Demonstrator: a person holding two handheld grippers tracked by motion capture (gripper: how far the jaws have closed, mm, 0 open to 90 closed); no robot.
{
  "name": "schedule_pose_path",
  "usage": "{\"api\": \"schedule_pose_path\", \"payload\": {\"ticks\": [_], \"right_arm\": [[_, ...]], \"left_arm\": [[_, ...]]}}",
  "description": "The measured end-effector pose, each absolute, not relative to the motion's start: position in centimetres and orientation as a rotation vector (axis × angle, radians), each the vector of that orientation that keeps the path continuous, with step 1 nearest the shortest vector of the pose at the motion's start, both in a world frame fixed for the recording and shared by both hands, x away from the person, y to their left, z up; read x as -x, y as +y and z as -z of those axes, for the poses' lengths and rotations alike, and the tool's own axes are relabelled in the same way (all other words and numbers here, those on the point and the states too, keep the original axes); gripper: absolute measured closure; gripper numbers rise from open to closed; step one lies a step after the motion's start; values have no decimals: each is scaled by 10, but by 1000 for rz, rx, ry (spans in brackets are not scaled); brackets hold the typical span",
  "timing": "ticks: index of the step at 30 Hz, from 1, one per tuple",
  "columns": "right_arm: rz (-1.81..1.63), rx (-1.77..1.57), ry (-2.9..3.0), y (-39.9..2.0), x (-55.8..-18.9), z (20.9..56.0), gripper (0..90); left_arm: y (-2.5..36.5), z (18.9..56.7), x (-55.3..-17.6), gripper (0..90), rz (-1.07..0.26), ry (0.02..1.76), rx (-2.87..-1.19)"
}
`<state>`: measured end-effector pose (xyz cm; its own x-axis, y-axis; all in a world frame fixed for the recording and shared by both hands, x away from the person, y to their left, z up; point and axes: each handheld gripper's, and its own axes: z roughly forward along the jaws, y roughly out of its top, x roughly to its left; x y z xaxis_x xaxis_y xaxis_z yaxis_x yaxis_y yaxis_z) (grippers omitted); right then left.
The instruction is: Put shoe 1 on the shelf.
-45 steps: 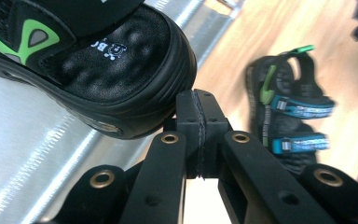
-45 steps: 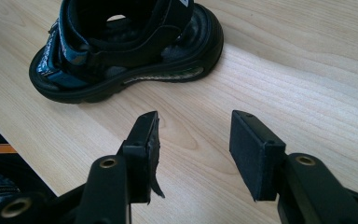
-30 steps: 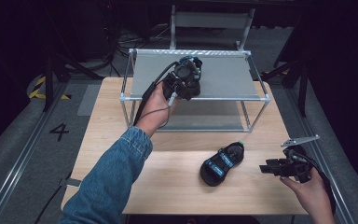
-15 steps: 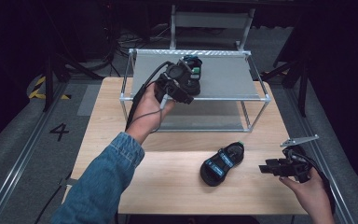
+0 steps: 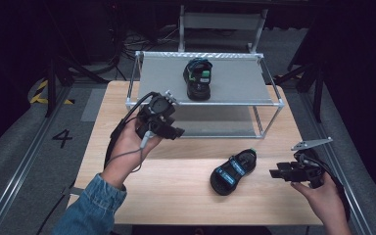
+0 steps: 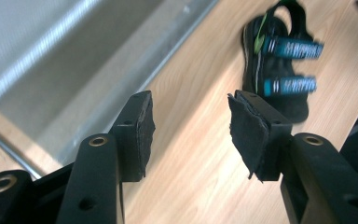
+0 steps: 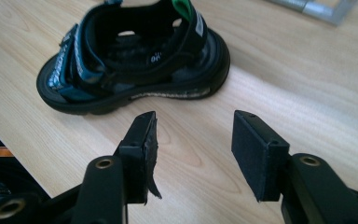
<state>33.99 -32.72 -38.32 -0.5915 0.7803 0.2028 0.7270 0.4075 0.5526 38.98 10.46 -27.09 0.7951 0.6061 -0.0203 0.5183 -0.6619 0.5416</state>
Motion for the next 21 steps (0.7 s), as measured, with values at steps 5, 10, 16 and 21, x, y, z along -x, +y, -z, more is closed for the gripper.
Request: {"api": "schedule_pose_path", "payload": {"ticks": [5, 10, 16, 21], "right_arm": [[-946, -1354, 2545, -318, -343, 372, 502], [-878, -1322, 2562, -304, -352, 364, 494], [-782, -1246, 2607, -278, -373, 359, 496], [-699, -1259, 2628, -270, -388, 363, 499]], "left_arm": [[116, 299, -374, 488, -222, 862, -2482], [136, 326, -368, 478, -198, 905, -2481], [155, 349, -370, 462, -193, 952, -2512], [167, 356, -375, 458, -175, 997, -2490]]}}
